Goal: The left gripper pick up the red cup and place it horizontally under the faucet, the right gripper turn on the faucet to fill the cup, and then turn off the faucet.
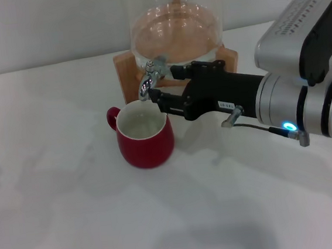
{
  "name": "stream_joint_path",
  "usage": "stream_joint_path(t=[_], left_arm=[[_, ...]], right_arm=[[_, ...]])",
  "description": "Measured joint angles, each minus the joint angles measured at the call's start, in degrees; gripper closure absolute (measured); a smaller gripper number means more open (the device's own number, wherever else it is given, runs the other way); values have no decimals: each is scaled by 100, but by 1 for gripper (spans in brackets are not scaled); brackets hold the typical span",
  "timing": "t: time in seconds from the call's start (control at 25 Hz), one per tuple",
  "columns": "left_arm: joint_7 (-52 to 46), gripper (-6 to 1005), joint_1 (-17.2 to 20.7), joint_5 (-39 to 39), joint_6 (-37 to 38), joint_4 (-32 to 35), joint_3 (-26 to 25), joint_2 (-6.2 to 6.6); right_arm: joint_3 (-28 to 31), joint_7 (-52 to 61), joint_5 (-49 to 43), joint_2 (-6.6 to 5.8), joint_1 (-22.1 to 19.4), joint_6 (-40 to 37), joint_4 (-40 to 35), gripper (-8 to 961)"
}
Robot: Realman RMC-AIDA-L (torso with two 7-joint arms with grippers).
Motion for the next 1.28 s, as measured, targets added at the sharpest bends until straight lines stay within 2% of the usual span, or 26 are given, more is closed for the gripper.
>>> stream_joint_path(t=[0.68, 0.92, 1.08, 1.28], left_arm=[[-70, 136, 50, 0, -124, -8, -10, -12], [-42, 136, 99, 0, -113, -10, -42, 0], [-35, 136, 99, 0, -97, -5, -43, 2], [-35, 136, 99, 0, -64, -9, -53, 10]], right_arm=[[25, -24, 11, -1, 68, -124, 9, 301], [76, -68, 5, -13, -222, 297, -571, 301], [489, -208, 8, 0, -530, 530, -820, 301], [1571, -225, 233, 9, -884, 1185, -875, 301]])
